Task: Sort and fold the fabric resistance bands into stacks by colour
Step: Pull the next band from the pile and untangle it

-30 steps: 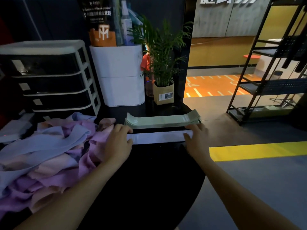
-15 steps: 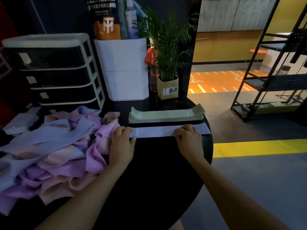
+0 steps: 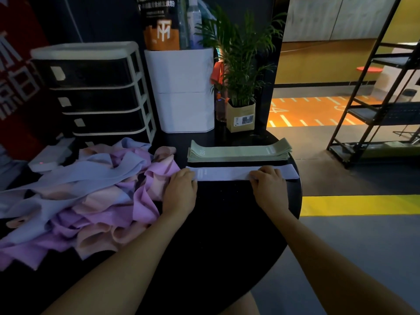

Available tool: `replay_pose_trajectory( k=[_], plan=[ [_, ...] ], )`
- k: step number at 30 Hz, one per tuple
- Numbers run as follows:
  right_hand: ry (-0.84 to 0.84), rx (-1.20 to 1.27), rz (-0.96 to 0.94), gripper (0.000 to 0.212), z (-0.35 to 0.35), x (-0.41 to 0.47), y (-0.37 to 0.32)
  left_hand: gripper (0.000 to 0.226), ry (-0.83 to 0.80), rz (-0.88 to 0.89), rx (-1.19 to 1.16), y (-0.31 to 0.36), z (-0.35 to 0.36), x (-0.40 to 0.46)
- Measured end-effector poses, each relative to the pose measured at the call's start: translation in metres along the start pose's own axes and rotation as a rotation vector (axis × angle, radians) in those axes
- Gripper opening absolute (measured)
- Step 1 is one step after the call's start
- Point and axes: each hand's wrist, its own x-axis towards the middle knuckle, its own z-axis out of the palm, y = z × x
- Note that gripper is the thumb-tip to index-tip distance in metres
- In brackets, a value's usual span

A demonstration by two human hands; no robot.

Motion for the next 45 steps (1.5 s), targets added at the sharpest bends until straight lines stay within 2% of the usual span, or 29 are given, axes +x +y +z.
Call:
replay_pose_trajectory(
  k=[8, 13, 21, 25, 29, 34, 38, 42, 45],
  plan=[
    [-0.040, 0.033, -0.038, 0.032, -0.009, -0.001, -0.031, 0.035, -0.049, 0.077, -0.067, 0.008, -0.026, -0.007],
    [-0.039, 0.097, -0.161, 0.031, -0.003, 0.009, -0.096, 0.030, 0.115, 0.144, 0.048, -0.011, -0.071, -0.007],
    [-0.125, 0.227, -0.363, 0.028, 0.032, 0.018, -0.197, 0.032, 0.152, 0.025, 0.268, -0.073, -0.139, -0.020],
    [-0.149, 0.247, -0.359, 0.033, 0.049, 0.028, -0.227, 0.031, 0.135, -0.020, 0.257, -0.096, -0.159, -0.021],
    [-0.156, 0.242, -0.304, 0.035, 0.055, 0.035, -0.241, 0.030, 0.097, -0.077, 0.242, -0.107, -0.164, -0.024],
    [-0.311, 0.258, -0.318, 0.035, 0.060, 0.035, -0.241, 0.032, 0.070, -0.089, 0.169, -0.113, -0.167, -0.026],
    [-0.348, 0.278, -0.343, 0.041, 0.058, 0.034, -0.238, 0.037, 0.029, -0.122, 0.130, -0.116, -0.171, -0.024],
    [-0.334, 0.301, -0.394, 0.039, 0.058, 0.031, -0.235, 0.020, 0.034, -0.176, 0.134, -0.116, -0.177, -0.019],
    [-0.331, 0.381, -0.499, 0.024, 0.044, 0.028, -0.239, 0.011, 0.070, -0.206, 0.026, -0.116, -0.186, -0.015]
  ],
)
